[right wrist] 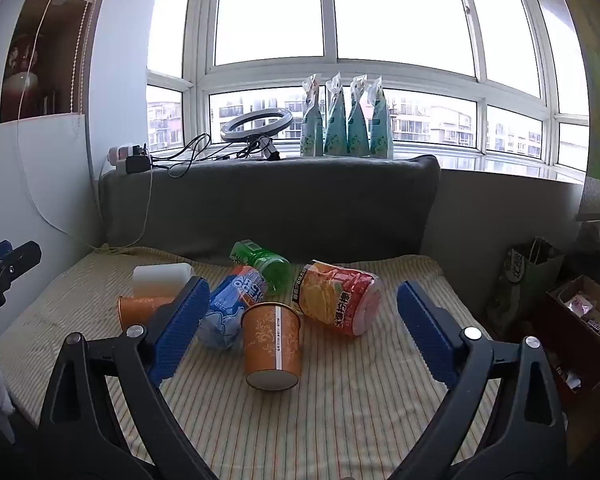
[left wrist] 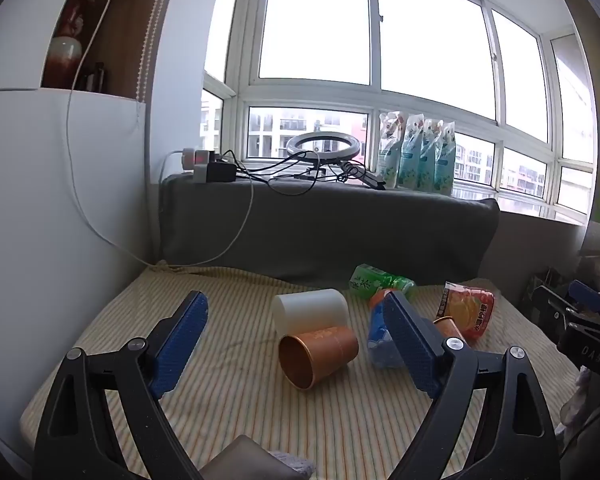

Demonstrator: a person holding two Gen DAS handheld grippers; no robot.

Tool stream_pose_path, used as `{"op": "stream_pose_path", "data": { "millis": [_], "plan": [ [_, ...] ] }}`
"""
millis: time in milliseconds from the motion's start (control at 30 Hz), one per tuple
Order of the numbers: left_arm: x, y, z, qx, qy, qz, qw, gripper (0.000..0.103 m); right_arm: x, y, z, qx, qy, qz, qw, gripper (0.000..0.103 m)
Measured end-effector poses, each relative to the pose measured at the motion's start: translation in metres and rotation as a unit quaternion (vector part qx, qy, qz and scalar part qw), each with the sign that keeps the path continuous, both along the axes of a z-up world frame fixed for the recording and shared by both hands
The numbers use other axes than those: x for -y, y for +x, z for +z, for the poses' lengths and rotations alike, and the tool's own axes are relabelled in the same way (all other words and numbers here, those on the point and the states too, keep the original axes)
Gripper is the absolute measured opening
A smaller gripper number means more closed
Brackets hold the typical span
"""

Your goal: Flip cup upright

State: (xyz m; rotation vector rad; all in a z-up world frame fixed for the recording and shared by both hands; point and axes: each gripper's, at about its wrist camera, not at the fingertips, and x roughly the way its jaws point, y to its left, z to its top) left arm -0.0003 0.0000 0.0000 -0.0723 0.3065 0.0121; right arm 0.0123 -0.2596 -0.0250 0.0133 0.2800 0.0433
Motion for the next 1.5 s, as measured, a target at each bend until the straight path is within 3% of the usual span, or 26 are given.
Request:
{"op": "stream_pose_path", "data": {
  "millis": [1500],
  "plan": [
    [0.0, -0.002, 0.001, 0.002, 0.004, 0.003, 1.0, 0.089, -0.001, 0.0, 0.008, 0.012, -0.001, -0.01, 1.0, 0.097]
  ]
}}
